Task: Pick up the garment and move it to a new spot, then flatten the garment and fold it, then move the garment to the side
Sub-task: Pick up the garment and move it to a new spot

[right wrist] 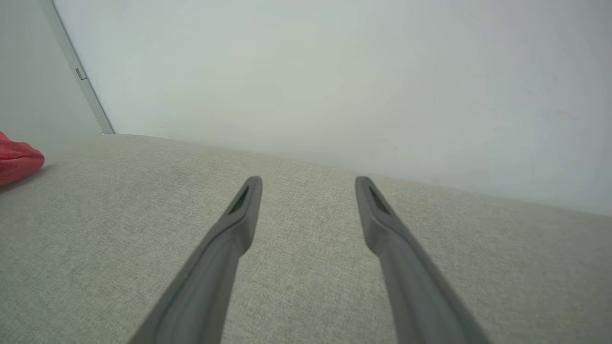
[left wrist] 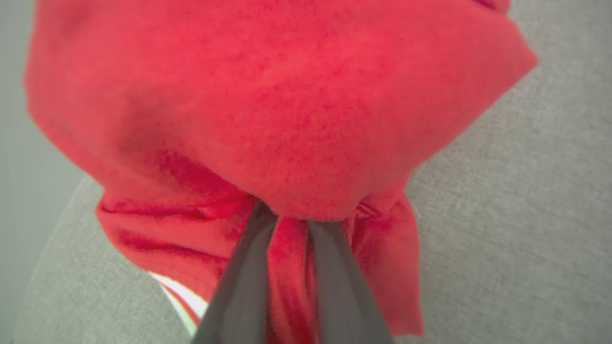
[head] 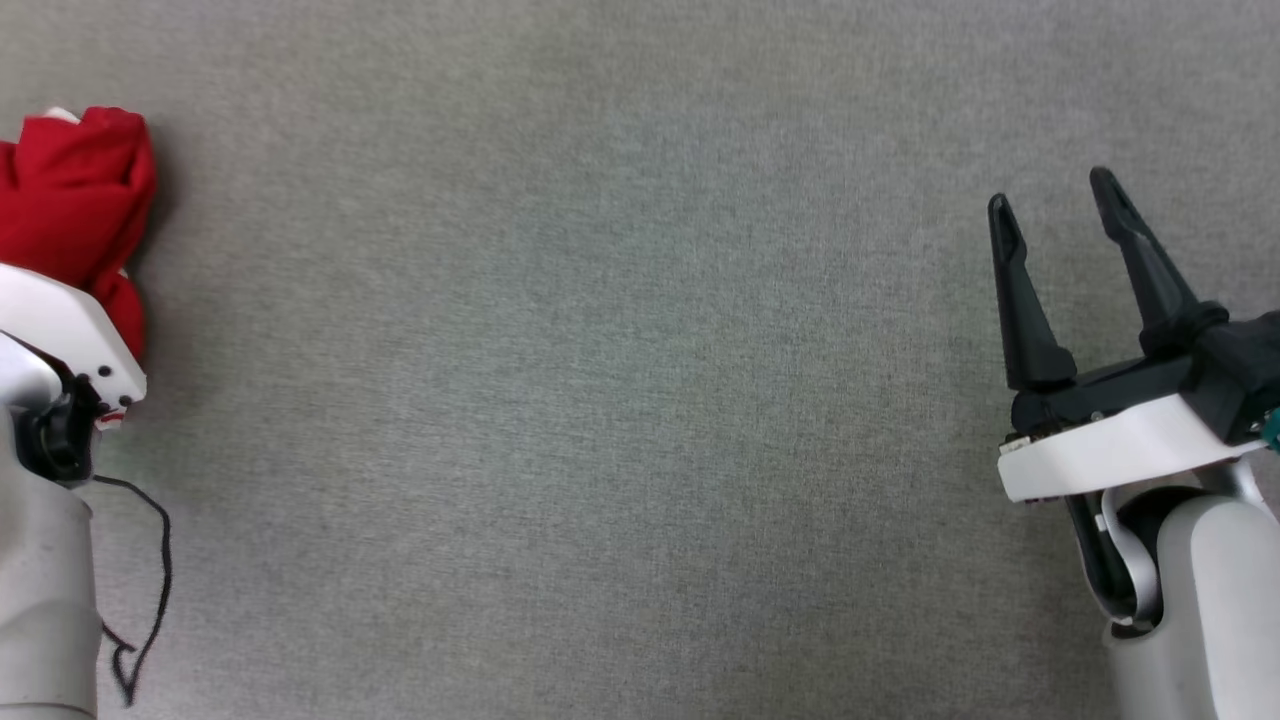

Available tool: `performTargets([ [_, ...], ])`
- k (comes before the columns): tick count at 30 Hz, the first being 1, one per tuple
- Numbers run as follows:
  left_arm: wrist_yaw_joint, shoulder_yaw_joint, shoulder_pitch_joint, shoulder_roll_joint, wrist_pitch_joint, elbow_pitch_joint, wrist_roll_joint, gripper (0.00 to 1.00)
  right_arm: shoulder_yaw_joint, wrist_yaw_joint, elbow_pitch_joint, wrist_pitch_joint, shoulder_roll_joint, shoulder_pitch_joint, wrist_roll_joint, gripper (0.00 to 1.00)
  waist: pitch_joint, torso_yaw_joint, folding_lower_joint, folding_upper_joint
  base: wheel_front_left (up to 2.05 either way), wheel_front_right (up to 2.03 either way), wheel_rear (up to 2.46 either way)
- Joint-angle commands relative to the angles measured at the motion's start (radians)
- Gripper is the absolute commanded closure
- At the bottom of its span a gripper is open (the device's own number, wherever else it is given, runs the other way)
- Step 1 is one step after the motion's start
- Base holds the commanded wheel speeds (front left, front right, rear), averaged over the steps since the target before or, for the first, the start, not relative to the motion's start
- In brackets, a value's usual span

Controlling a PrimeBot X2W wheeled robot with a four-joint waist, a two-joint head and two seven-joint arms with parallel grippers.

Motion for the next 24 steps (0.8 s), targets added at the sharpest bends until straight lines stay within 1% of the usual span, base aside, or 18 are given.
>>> performTargets([
  [1,0.007,0.002,0.008,0.001,-0.042,-0.015,0.007,1.0,0.001,-0.001,0.007,-0.008,0.004,0.015,0.0,0.0,-0.049,0.015,-0.0001,-0.0001,0.0,0.0,0.0],
  [4,0.022,0.004,0.01,-0.017,-0.147,-0.05,0.009,1.0,-0.004,-0.001,0.015,-0.007,0.012,0.035,0.002,0.0,-0.1,0.024,-0.0001,-0.0001,0.0,0.0,0.0],
  [5,0.018,-0.001,0.011,-0.024,-0.183,-0.064,0.014,1.0,-0.006,-0.001,0.016,-0.006,0.015,0.041,0.001,0.0,-0.116,0.027,-0.0001,-0.0001,0.0,0.0,0.0],
  [6,0.018,-0.001,0.011,-0.024,-0.183,-0.064,0.014,1.0,-0.006,-0.001,0.016,-0.006,0.015,0.041,0.001,0.0,-0.116,0.027,-0.0001,-0.0001,0.0,0.0,0.0],
  [7,0.017,-0.008,0.016,-0.031,-0.257,-0.092,0.022,1.0,-0.009,-0.001,0.019,-0.006,0.02,0.055,0.002,0.0,-0.149,0.03,-0.0001,-0.0001,0.0,0.0,0.0],
  [8,0.017,-0.008,0.016,-0.031,-0.257,-0.092,0.022,1.0,-0.009,-0.001,0.019,-0.006,0.02,0.055,0.002,0.0,-0.149,0.03,-0.0001,-0.0001,0.0,0.0,0.0],
  [9,0.015,-0.01,0.022,-0.034,-0.292,-0.104,0.022,1.0,-0.011,-0.001,0.021,-0.006,0.022,0.063,0.003,0.0,-0.166,0.031,-0.0001,-0.0001,0.0,0.0,0.0],
  [12,0.006,-0.03,0.037,-0.058,-0.389,-0.146,0.034,1.0,-0.019,-0.001,0.023,-0.002,0.028,0.086,0.006,0.0,-0.211,0.03,-0.0001,-0.0001,0.0,0.0,0.0],
  [13,0.004,-0.038,0.041,-0.074,-0.421,-0.165,0.035,1.0,-0.022,-0.001,0.023,-0.001,0.03,0.094,0.008,0.0,-0.224,0.028,-0.0001,-0.0001,0.0,0.0,0.0],
  [18,-0.003,-0.078,0.081,-0.128,-0.514,-0.24,0.044,1.0,-0.034,-0.001,0.029,0.003,0.04,0.134,0.007,0.0,-0.288,0.004,-0.0001,-0.0001,0.0,0.0,0.0],
  [24,-0.017,-0.147,0.146,-0.208,-0.552,-0.314,0.055,1.0,-0.034,-0.001,0.038,0.008,0.046,0.167,0.015,0.0,-0.347,-0.079,-0.0001,-0.0001,0.0,0.0,0.0],
])
